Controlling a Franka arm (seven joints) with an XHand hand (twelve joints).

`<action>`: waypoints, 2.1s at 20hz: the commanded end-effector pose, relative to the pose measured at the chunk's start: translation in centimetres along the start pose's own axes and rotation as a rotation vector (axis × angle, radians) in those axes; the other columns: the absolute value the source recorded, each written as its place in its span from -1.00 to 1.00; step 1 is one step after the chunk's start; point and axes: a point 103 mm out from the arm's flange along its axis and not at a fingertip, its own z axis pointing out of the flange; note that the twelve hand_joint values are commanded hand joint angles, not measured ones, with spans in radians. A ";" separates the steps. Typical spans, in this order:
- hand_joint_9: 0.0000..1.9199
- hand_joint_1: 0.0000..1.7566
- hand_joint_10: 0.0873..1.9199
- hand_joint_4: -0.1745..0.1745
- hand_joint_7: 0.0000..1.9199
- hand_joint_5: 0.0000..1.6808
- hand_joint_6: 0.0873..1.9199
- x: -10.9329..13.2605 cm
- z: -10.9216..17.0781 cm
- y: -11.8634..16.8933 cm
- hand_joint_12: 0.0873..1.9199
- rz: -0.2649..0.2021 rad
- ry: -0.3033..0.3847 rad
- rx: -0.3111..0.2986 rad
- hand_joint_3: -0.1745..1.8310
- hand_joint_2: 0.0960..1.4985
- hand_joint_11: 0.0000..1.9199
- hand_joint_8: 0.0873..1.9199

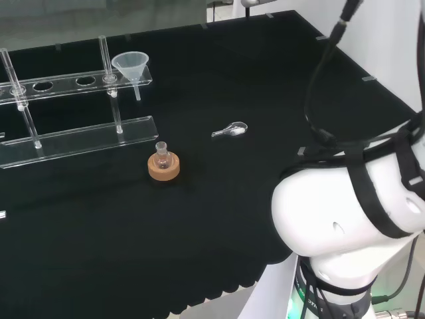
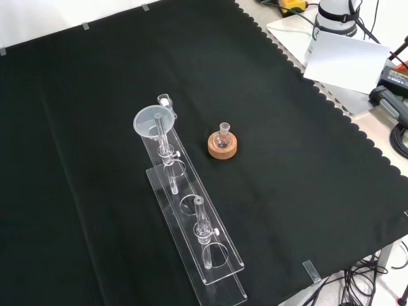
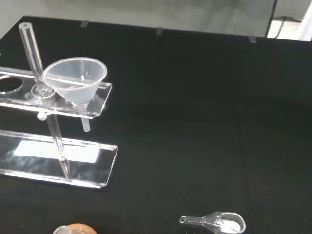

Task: Pick up the funnel from the transparent funnel stand.

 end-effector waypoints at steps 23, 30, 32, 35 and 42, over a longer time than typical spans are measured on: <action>-1.00 -0.37 -1.00 0.14 -1.00 -1.00 -1.00 12.2 7.3 13.1 -0.33 -0.182 -0.023 0.120 -0.83 -0.28 -1.00 -1.00; -1.00 -0.36 -1.00 0.13 -1.00 -1.00 -1.00 12.8 9.8 15.6 -0.32 -0.155 -0.045 0.180 -0.83 -0.28 -1.00 -1.00; -1.00 -0.36 -1.00 0.13 -1.00 -1.00 -1.00 12.8 10.2 16.3 -0.32 -0.136 -0.042 0.187 -0.83 -0.28 -1.00 -1.00; -1.00 -0.36 -1.00 0.13 -1.00 -1.00 -1.00 12.9 10.9 17.4 -0.32 -0.115 -0.042 0.204 -0.83 -0.28 -1.00 -1.00; -1.00 -0.36 -1.00 0.13 -1.00 -1.00 -1.00 12.7 12.8 18.2 -0.32 -0.094 -0.060 0.261 -0.83 -0.28 -1.00 -1.00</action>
